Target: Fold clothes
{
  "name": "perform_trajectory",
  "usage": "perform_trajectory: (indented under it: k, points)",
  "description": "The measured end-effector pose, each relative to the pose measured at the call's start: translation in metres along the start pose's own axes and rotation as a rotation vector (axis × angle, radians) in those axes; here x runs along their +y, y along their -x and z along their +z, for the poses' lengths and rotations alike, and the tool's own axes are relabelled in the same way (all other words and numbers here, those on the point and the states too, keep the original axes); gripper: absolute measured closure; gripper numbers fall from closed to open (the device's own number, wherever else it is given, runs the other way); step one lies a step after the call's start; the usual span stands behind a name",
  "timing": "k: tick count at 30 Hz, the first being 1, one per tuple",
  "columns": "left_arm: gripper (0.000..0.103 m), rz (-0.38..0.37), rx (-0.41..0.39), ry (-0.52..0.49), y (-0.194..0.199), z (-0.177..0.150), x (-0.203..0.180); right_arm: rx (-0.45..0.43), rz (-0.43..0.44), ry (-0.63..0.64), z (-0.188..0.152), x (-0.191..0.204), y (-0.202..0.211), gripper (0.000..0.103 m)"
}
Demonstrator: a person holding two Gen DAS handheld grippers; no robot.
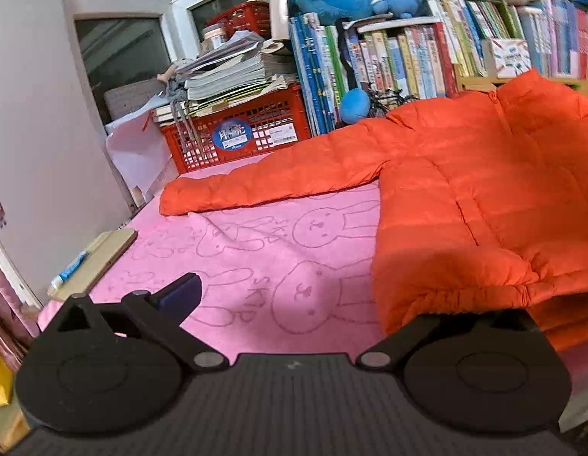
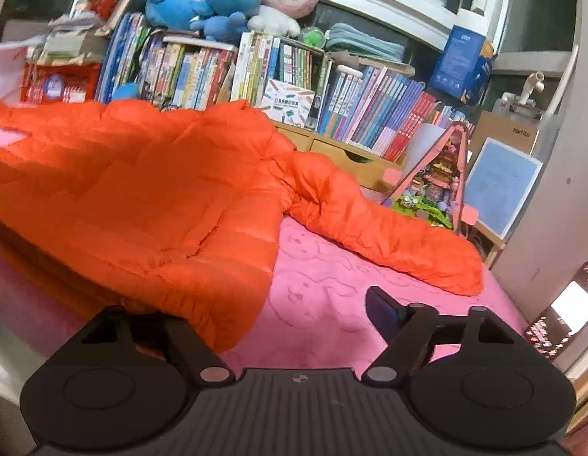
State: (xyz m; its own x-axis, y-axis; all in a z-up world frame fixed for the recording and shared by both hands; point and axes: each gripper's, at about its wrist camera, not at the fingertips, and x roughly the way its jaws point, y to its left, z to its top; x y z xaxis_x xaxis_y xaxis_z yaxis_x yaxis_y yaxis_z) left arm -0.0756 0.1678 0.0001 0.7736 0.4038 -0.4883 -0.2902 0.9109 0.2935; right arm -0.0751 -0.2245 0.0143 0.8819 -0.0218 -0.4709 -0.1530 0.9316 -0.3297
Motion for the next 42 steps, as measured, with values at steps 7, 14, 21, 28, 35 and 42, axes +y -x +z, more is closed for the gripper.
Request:
perform_trajectory:
  k: [7, 14, 21, 28, 35, 42]
  points:
    - [0.0, -0.011, 0.09, -0.084, -0.009, -0.016, -0.011, 0.07, 0.007, -0.01, -0.022, 0.007, -0.006, 0.02]
    - [0.005, -0.23, 0.173, -0.135, 0.0, -0.012, -0.006, 0.039, 0.083, -0.003, -0.022, 0.002, 0.0, 0.022]
    - [0.005, -0.512, 0.196, -0.241, 0.018, -0.015, 0.004, 0.039, 0.235, -0.058, -0.015, -0.016, 0.016, 0.02]
    - [0.005, -0.77, 0.119, -0.216, 0.035, -0.011, 0.008, 0.02, 0.222, -0.006, -0.022, -0.007, 0.007, 0.007]
    - [0.0, -1.062, -0.093, -0.004, 0.039, 0.007, 0.022, -0.047, 0.269, 0.132, -0.038, -0.001, 0.01, 0.001]
    - [0.0, -0.827, -0.093, 0.054, -0.01, 0.031, -0.044, 0.037, 0.561, -0.012, -0.03, -0.025, 0.024, 0.0]
